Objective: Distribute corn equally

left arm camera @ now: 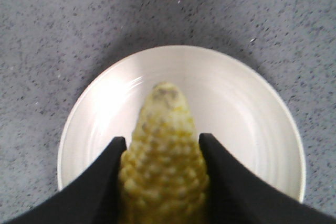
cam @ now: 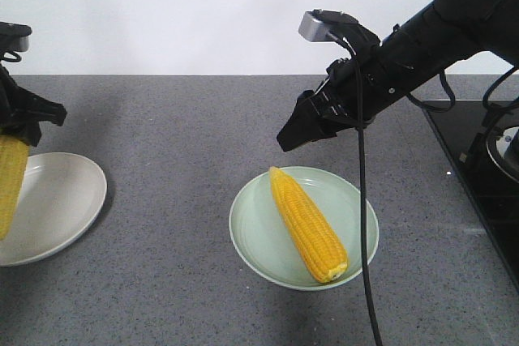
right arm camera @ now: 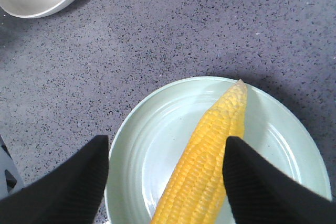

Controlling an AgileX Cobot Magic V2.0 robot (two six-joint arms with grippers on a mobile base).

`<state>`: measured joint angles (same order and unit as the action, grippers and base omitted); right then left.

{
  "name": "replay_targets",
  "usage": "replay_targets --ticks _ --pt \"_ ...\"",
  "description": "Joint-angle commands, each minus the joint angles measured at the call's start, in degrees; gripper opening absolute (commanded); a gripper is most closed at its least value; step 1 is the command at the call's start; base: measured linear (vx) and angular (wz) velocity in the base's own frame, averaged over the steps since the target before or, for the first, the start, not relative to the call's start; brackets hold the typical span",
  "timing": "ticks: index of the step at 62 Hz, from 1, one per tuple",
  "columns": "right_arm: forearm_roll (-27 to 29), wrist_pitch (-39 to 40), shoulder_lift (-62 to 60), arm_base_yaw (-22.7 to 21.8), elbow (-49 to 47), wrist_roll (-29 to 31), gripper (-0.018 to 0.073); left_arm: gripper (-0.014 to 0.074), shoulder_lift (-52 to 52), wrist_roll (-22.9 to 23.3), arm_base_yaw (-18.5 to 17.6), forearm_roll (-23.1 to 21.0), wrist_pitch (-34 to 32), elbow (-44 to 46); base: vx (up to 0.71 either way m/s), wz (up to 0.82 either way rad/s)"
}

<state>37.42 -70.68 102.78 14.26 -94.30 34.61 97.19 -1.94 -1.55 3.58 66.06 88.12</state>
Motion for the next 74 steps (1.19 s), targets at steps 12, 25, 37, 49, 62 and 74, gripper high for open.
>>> replay_targets --ticks 12,25,37,49,62,74 --pt "2.46 -2.24 -2.91 -0.06 -1.7 0.44 0.0451 0.009 -2.72 0.57 -0.01 -1.34 -2.35 1.25 0.0 0.0" --pt "2.46 -2.24 -2.91 -0.06 -1.7 0.44 0.0451 0.0206 -2.72 1.94 -0.01 -1.34 -2.35 1.25 0.0 0.0" --pt "2.46 -2.13 -2.91 -0.06 -1.7 0.44 0.0451 0.0356 -2.72 3.24 -0.01 -1.29 -2.24 1.25 0.0 0.0" --pt "2.46 -2.08 -2.91 -0.06 -1.7 0.44 0.0451 0.0424 -2.72 3.24 -0.01 -1.29 -2.13 1.25 0.0 0.0" --pt "2.46 -2.03 -2.91 -0.06 -1.7 0.44 0.0451 0.0424 -2.72 3.24 -0.01 -1.29 -2.13 1.25 0.0 0.0" --pt "2.46 -0.46 -2.91 -0.06 -1.7 0.44 0.0451 0.0424 -2.72 3.64 -0.01 -1.29 -2.02 1.25 0.0 0.0"
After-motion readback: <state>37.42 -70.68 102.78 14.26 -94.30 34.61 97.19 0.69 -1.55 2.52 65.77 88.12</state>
